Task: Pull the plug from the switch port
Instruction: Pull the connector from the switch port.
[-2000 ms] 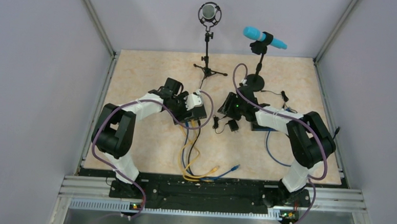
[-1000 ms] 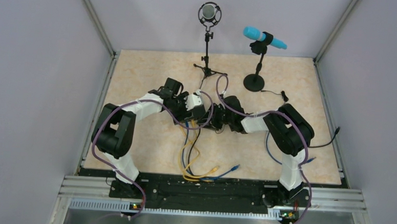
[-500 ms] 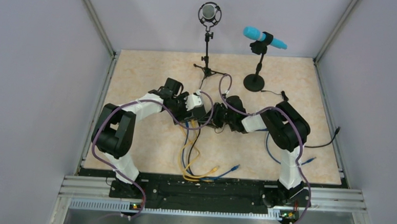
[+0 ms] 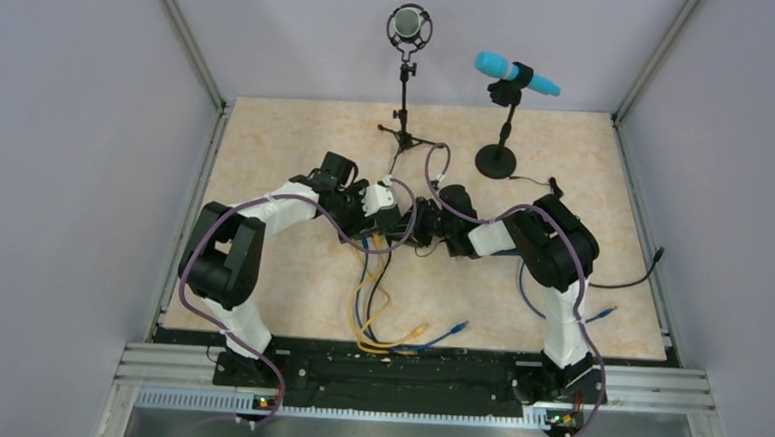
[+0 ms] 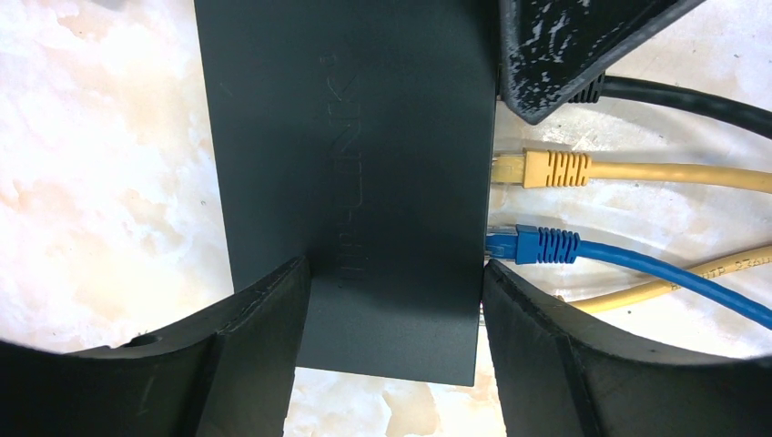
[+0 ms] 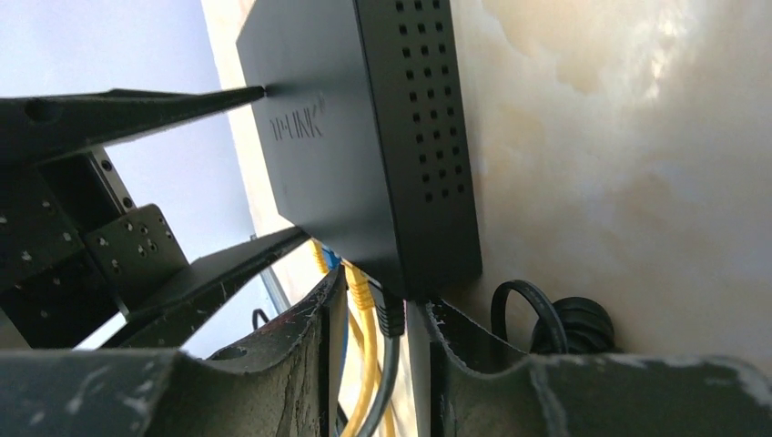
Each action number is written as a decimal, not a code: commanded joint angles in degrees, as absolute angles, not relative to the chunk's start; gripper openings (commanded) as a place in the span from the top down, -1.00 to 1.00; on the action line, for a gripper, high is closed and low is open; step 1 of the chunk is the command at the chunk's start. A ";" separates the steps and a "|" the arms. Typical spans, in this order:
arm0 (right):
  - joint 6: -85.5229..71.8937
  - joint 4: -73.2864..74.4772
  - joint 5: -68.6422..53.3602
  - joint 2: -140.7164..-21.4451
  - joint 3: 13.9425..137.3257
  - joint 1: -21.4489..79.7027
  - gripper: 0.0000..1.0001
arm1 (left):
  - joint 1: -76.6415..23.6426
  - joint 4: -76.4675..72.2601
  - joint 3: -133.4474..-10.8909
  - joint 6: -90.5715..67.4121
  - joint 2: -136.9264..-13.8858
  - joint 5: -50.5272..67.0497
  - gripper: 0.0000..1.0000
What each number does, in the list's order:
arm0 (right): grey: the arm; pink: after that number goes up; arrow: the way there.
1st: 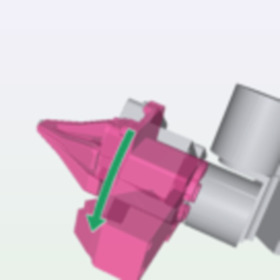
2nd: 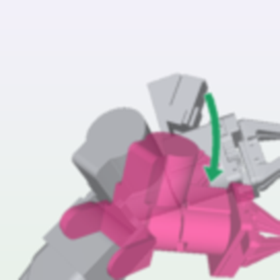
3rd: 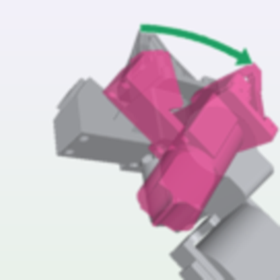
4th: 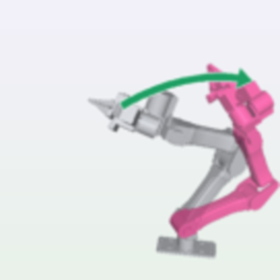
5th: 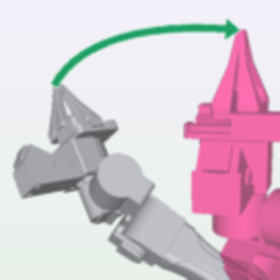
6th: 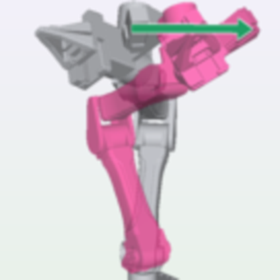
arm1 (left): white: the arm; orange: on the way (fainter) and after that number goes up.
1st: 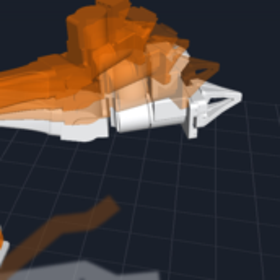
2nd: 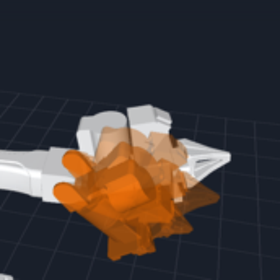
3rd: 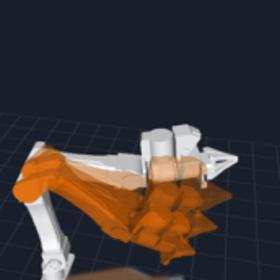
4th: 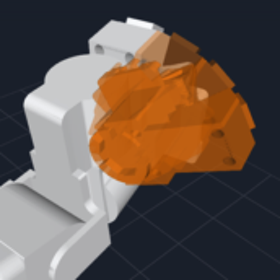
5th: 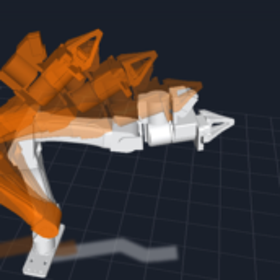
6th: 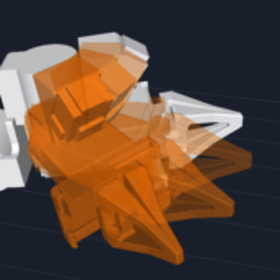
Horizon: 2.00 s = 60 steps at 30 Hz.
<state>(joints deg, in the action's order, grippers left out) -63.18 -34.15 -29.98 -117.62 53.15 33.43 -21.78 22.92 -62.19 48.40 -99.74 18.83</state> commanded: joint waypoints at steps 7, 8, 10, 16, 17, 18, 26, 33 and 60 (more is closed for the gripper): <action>-64.71 -38.31 -30.03 -121.32 55.30 32.96 0.54 | -21.34 28.11 -59.63 48.15 -101.99 18.95 -0.43; -64.81 -38.51 -30.06 -121.38 55.00 32.96 0.60 | -21.30 28.19 -59.67 48.16 -101.96 19.00 -0.43; -65.02 -38.91 -30.12 -121.30 54.62 33.00 0.65 | -21.34 28.13 -59.75 48.16 -102.09 19.18 -0.43; -64.89 -38.90 -30.23 -120.75 53.82 32.96 0.85 | -21.34 28.23 -59.77 48.12 -102.17 18.96 -0.43; -64.80 -38.91 -30.23 -120.64 53.65 32.94 0.87 | -21.35 28.17 -59.77 48.07 -102.12 18.88 -0.43; -64.64 -38.82 -30.31 -120.53 53.48 32.96 0.88 | -21.32 28.15 -59.77 48.00 -102.12 18.86 -0.43; -61.75 -35.92 -29.80 -119.49 52.44 32.95 1.00 | -21.16 27.93 -59.57 47.98 -102.23 19.58 -0.43; -58.25 -30.80 -28.70 -118.20 54.07 33.00 1.00 | -20.86 28.74 -60.38 47.50 -102.74 19.83 -0.42; -50.22 -22.19 -21.54 -109.92 52.40 35.08 1.00 | -20.70 29.36 -60.71 47.15 -103.05 20.31 -0.43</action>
<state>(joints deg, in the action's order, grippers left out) -53.01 -26.20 -24.23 -114.06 54.06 35.09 -21.41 22.98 -62.22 48.58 -99.74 19.92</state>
